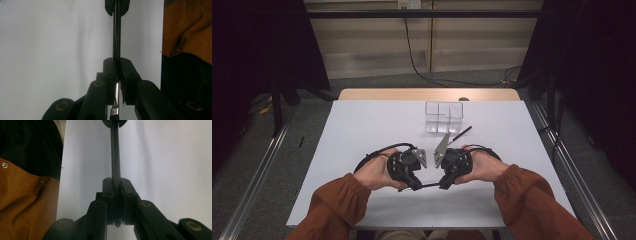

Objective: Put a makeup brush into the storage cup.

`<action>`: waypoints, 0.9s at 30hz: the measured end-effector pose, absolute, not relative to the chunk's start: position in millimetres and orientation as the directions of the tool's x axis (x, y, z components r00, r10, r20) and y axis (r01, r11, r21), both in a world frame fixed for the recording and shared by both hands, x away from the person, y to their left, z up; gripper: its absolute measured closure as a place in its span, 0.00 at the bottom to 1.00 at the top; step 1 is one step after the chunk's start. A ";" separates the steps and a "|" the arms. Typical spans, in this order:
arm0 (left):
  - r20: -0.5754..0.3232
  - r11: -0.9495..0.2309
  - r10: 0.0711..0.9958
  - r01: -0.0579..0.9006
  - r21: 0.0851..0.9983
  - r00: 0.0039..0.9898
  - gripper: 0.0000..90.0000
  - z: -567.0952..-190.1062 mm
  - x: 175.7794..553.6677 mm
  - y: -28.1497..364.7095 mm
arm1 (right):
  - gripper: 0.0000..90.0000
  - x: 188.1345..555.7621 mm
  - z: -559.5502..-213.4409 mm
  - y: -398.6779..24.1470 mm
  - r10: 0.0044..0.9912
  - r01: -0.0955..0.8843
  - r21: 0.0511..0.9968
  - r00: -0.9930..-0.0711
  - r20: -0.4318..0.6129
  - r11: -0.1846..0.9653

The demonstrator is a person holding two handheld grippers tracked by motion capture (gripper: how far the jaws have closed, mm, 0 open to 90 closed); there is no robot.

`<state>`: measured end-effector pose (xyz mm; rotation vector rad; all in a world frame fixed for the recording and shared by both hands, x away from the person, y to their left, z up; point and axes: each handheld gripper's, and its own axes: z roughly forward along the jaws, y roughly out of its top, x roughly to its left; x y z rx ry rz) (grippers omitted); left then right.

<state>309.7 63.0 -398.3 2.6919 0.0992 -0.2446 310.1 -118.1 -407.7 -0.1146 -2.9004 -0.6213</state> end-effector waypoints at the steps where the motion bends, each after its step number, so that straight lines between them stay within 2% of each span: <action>1: -0.194 -0.904 0.033 0.111 0.412 0.981 0.93 -398.1 310.6 63.2 | 0.93 310.2 -407.4 -118.6 0.043 0.118 0.399 -0.980 0.194 0.909; 10: -0.208 -0.877 0.047 0.140 0.459 0.977 0.89 -398.6 315.3 67.6 | 0.93 309.8 -405.7 -124.2 0.071 0.151 0.403 -0.976 0.206 0.903; 13: -0.214 -0.861 0.061 0.160 0.483 0.975 0.82 -398.6 313.5 69.7 | 0.93 310.7 -404.8 -125.9 0.076 0.153 0.414 -0.978 0.197 0.897; 14: -0.200 -0.854 0.067 0.160 0.495 0.978 0.75 -399.1 312.2 70.2 | 0.93 310.9 -403.6 -126.9 0.074 0.148 0.425 -0.979 0.188 0.893; 18: -0.180 -0.833 0.089 0.172 0.526 0.980 0.68 -401.0 309.0 73.6 | 0.93 310.1 -403.1 -127.5 0.079 0.155 0.426 -0.978 0.191 0.891; 21: -0.159 -0.820 0.111 0.181 0.543 0.981 0.51 -402.3 307.9 77.1 | 0.93 309.1 -404.1 -128.8 0.085 0.163 0.427 -0.977 0.196 0.890; 22: -0.163 -0.812 0.127 0.197 0.549 0.978 0.51 -402.9 307.5 78.3 | 0.93 309.1 -404.1 -128.8 0.085 0.163 0.427 -0.977 0.196 0.890; 25: -0.147 -0.798 0.165 0.219 0.562 0.975 0.39 -403.8 308.1 82.7 | 0.93 308.5 -403.9 -130.8 0.099 0.176 0.427 -0.975 0.197 0.887; 27: -0.170 -0.770 0.204 0.265 0.581 0.964 0.29 -404.6 310.0 86.1 | 0.93 309.2 -404.5 -133.0 0.104 0.178 0.440 -0.977 0.187 0.880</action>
